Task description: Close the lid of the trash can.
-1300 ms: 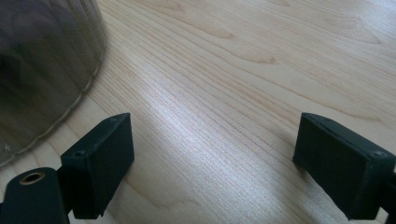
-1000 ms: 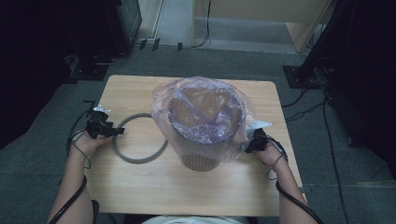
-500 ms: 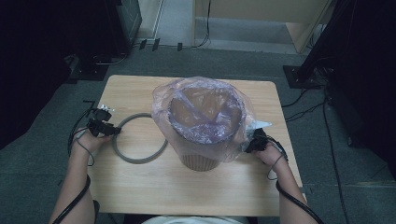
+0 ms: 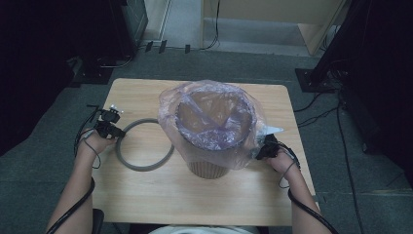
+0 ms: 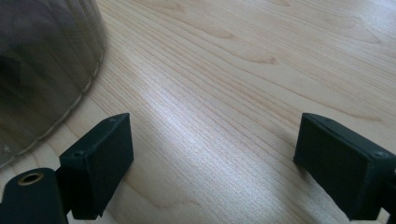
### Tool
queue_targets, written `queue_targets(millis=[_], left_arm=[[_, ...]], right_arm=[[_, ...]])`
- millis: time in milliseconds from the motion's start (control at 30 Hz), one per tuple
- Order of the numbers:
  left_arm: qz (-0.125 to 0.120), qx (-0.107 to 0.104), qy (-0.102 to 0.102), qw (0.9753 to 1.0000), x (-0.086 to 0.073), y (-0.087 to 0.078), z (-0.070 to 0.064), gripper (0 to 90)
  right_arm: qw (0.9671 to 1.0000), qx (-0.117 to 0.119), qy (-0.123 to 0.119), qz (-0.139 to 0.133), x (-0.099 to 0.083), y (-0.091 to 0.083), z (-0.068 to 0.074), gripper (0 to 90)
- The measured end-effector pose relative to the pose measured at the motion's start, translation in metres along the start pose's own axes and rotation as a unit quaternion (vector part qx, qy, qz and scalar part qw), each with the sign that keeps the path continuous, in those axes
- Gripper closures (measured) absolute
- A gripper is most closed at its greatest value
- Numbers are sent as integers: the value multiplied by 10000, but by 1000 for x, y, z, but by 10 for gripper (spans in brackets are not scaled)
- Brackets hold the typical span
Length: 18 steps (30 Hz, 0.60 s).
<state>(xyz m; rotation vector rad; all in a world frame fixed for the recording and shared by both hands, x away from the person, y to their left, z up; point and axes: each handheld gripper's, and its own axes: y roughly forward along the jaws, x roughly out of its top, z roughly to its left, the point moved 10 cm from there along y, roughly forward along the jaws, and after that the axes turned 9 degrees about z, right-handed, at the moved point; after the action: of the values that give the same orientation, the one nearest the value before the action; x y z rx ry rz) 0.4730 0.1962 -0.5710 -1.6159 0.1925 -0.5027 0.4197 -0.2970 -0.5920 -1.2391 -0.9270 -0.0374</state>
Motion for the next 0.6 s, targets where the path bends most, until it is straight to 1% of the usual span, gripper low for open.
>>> queue_targets(millis=[33,67,100,133,167,233,300,467,500,533,567,600], left_arm=[[0,0,0,10000,0,0,0,820],[-5,-105,-29,9999,0,0,1,822],[-5,-105,-29,9999,0,0,1,823],[-38,-379,-381,9985,0,0,4,826],[-55,-485,-549,9973,0,0,5,827],[-89,-577,-605,9965,0,0,6,829],[-96,-591,-627,9962,0,0,7,829],[-58,-502,-659,9965,0,-1,5,832],[-86,-553,-708,9959,0,-1,5,833],[-86,-553,-708,9959,0,-1,5,833],[-126,-659,-772,9948,0,-1,5,833],[-183,-710,-772,9943,0,0,5,833]], right_arm=[[10000,0,0,0,0,0,0,117],[10000,-8,-10,-6,0,0,0,117],[10000,-8,-10,-6,0,0,0,117],[10000,-11,-8,-7,0,0,0,116],[10000,-11,6,1,0,0,0,116],[10000,-17,9,6,0,0,0,116],[10000,-18,10,5,0,0,0,116],[10000,-18,10,6,0,0,0,116],[10000,-18,13,6,0,0,0,116],[10000,-18,13,6,0,0,0,116],[10000,-20,13,4,0,0,0,115],[10000,-20,13,5,0,0,0,115]])
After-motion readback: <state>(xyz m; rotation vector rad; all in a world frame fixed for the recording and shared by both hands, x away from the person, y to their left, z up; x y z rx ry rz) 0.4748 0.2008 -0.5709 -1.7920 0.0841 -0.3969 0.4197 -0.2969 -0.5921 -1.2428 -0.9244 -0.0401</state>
